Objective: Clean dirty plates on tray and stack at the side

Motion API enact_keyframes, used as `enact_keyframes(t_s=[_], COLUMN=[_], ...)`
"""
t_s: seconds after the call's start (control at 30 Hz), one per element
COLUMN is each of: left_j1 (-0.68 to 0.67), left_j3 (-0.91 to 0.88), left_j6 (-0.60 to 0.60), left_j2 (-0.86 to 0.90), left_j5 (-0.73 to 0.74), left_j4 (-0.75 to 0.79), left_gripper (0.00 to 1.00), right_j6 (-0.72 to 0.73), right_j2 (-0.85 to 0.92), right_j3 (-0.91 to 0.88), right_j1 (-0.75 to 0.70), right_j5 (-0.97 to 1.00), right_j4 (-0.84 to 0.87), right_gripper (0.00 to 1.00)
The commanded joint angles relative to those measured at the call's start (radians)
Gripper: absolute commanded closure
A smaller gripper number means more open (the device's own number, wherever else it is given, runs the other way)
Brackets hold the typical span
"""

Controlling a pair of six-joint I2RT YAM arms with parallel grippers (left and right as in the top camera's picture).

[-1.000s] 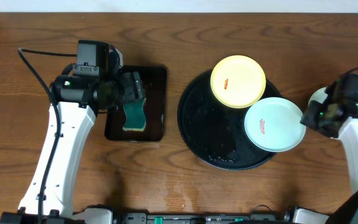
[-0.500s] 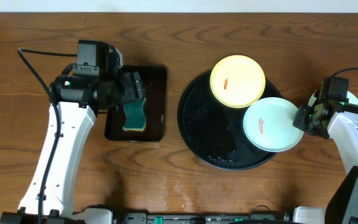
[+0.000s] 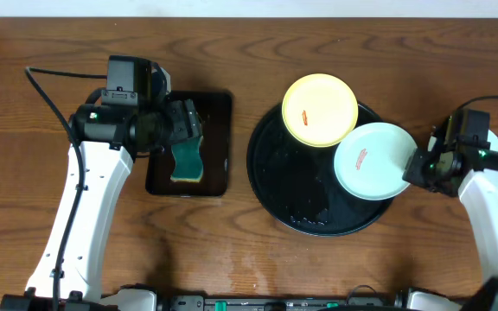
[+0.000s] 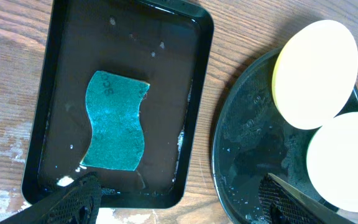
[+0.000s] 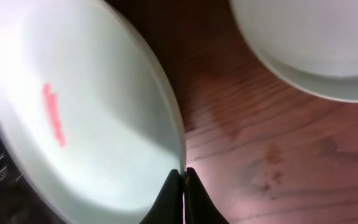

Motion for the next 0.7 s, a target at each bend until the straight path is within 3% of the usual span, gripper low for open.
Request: enact_keyframes(t_s=[0.0, 0.5, 0.67], left_j1=[-0.001, -0.001, -0.001], left_j3=[0.02, 0.02, 0.02], left_j6=[0.006, 0.006, 0.006], left_j2=[-0.001, -0.001, -0.001], left_j5=[0.009, 0.009, 0.009], left_j4=[-0.003, -0.003, -0.003], left_gripper=[0.18, 0.18, 0.18], right_j6=[-0.024, -0.007, -0.089], right_j2=[-0.018, 0.004, 0.004], right_j3=[-0.002, -0.071, -0.129], right_j1=[0.013, 0.017, 0.055], right_j5=[0.005, -0.031, -0.221], right_j4=[-0.002, -0.031, -0.057], right_gripper=[0.97, 0.99, 0.99])
